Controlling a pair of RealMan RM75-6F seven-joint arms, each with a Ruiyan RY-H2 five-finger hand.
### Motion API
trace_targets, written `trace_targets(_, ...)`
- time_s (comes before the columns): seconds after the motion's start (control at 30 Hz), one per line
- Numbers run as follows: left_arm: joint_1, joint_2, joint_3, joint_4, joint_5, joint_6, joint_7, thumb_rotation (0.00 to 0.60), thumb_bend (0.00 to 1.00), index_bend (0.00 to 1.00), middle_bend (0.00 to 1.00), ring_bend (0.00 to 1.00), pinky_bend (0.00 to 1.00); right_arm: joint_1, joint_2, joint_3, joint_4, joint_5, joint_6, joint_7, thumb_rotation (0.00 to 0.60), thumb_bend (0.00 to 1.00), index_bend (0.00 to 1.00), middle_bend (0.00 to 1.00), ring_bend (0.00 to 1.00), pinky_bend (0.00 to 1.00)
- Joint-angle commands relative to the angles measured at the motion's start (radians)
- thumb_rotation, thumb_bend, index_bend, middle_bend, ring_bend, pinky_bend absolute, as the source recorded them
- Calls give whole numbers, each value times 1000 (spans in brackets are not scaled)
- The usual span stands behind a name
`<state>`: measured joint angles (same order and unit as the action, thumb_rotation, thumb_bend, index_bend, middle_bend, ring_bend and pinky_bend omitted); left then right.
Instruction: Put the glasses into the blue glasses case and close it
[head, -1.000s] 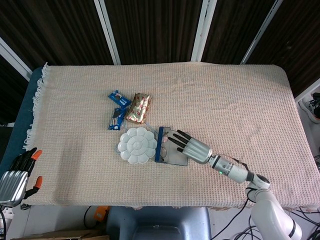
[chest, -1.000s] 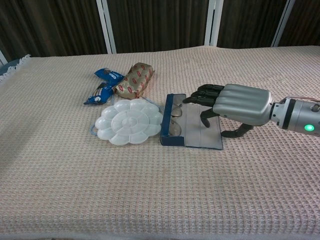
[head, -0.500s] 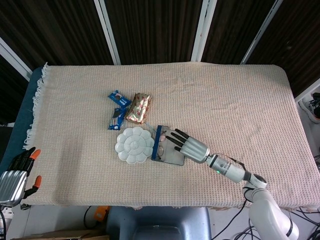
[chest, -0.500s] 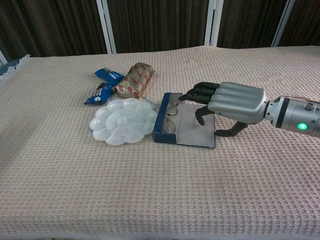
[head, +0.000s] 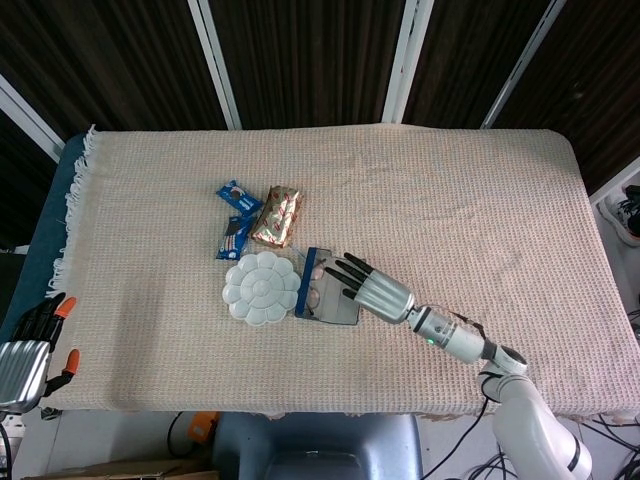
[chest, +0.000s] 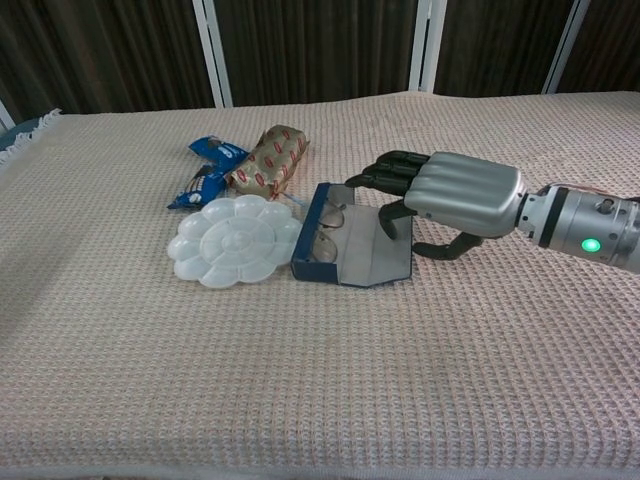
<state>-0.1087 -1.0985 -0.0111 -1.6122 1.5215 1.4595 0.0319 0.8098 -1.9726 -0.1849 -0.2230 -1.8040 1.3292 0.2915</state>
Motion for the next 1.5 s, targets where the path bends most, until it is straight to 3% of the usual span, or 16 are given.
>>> trace_targets(0.03,1,0,-2,0,-3,0,0,600,455,0,25,57,129,7,-5,8,0,6,0,-1,600,524,578,140,18,50)
trace_targets(0.47,4,1,-5,-1,-8,4,-1,600,455,0,34,72,131,59,-32,40,-3,32,-28,-16,600,524,599,141,22,73)
trace_targets(0.87,5,10,-3,2,3,6,-31,600,455,0,38,74,132,69,-43,36,-4,32,-56,-39,600,524,708,170,26,76)
trace_targets(1.1,3,9,-2,1,6,2,-27,600,455,0,38,76,131,45,-22,18,-21,18,-16,-35,600,539,804,186,30,78)
trace_targets(1.5,3,11,1,1,14,4,-31,600,455,0,38,75,132,-61,86,-30,-143,-21,107,-106,600,553,816,187,30,81)
